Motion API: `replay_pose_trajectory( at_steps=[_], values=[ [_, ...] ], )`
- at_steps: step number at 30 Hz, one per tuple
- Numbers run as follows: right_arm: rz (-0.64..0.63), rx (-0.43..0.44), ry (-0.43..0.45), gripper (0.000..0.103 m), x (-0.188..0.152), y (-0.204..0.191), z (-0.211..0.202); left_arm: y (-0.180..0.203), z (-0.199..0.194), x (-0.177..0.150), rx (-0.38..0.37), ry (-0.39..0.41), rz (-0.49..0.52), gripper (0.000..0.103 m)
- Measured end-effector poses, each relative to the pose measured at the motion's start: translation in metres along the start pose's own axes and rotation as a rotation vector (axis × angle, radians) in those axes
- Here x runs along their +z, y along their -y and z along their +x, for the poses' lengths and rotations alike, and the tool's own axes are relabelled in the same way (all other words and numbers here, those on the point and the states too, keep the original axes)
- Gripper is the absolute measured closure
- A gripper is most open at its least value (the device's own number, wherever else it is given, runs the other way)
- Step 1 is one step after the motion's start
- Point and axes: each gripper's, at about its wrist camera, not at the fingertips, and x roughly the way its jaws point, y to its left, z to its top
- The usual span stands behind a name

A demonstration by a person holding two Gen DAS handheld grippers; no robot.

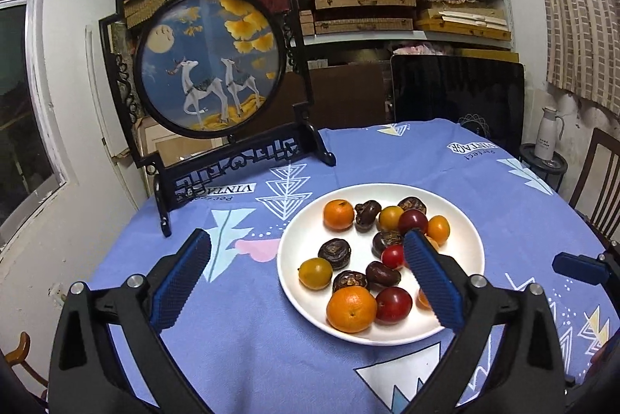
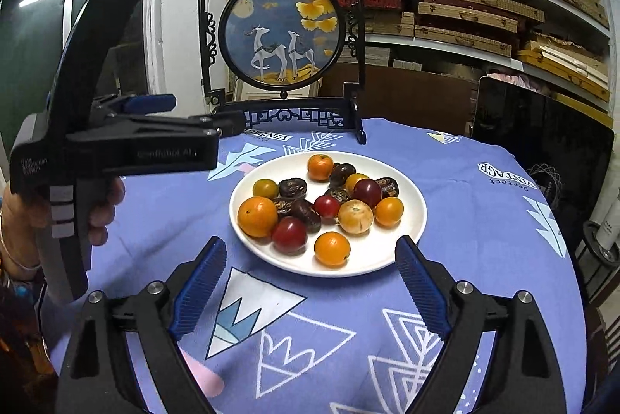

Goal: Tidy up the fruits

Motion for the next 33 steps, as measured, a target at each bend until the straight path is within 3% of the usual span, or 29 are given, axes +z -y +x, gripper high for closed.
replay_pose_trajectory(
  at_steps=[12,16,28,33],
  values=[
    [-0.027,-0.003,0.001,0.014,-0.005,-0.013,0.0,-0.002,-0.01,-0.004,-0.01,0.019,0.011,0.006],
    [-0.031,-0.001,-0.004,0.014,-0.005,-0.016,0.004,-0.003,-0.01,-0.009,0.029,0.014,0.001,0.006],
    [-0.051,-0.009,-0.011,0.012,-0.007,-0.02,0.007,-0.01,0.003,-0.009,0.002,-0.051,-0.045,0.006],
    [-0.05,-0.015,-0.001,0.009,-0.006,-0.019,0.004,-0.013,-0.003,-0.009,0.019,0.001,-0.065,0.006]
  ],
)
